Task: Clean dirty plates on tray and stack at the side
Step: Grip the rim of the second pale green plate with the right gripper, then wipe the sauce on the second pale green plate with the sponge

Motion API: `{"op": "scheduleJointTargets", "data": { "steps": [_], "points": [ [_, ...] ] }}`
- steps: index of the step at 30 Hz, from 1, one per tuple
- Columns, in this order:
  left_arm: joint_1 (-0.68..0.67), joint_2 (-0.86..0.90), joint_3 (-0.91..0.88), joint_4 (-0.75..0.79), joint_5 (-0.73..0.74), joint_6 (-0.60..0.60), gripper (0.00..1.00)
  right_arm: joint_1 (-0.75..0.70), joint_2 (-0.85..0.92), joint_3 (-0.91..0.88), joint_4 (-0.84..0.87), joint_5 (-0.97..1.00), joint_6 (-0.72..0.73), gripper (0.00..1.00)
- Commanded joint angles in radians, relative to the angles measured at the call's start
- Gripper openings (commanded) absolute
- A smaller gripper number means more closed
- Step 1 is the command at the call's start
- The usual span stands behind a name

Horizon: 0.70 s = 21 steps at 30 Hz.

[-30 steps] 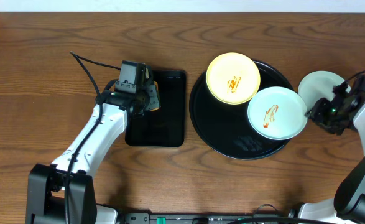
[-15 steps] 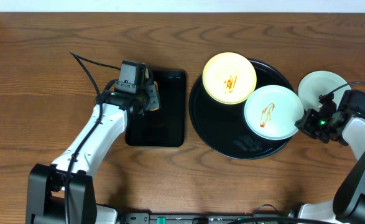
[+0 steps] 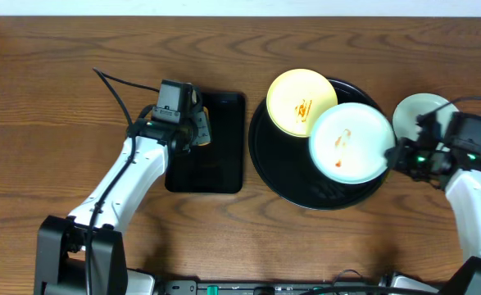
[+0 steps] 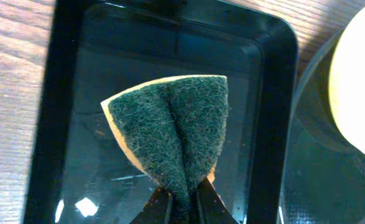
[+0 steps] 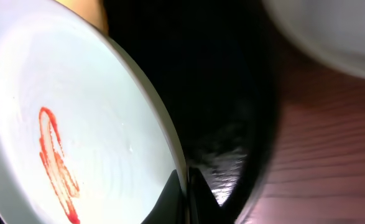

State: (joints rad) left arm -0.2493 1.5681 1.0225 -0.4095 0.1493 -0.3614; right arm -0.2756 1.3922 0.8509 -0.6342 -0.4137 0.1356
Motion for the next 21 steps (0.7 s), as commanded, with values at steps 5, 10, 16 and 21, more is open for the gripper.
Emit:
{"op": "scheduleJointTargets", "data": {
  "steps": [5,10,16,21],
  "points": [
    [-0.14,0.01,0.002,0.075,0.043,0.013,0.08,0.223,0.032,-0.039,0.0,0.232,0.147,0.01],
    [-0.293,0.011,0.002,0.14,0.048,-0.021,0.07,0.295,0.087,-0.043,0.002,0.253,0.22,0.01],
    [-0.446,0.049,0.002,0.221,0.048,-0.123,0.07,0.353,0.147,-0.043,-0.008,0.252,0.254,0.01],
    [-0.562,0.124,0.002,0.325,0.048,-0.199,0.07,0.388,0.165,-0.043,-0.009,0.249,0.265,0.01]
  ]
}}
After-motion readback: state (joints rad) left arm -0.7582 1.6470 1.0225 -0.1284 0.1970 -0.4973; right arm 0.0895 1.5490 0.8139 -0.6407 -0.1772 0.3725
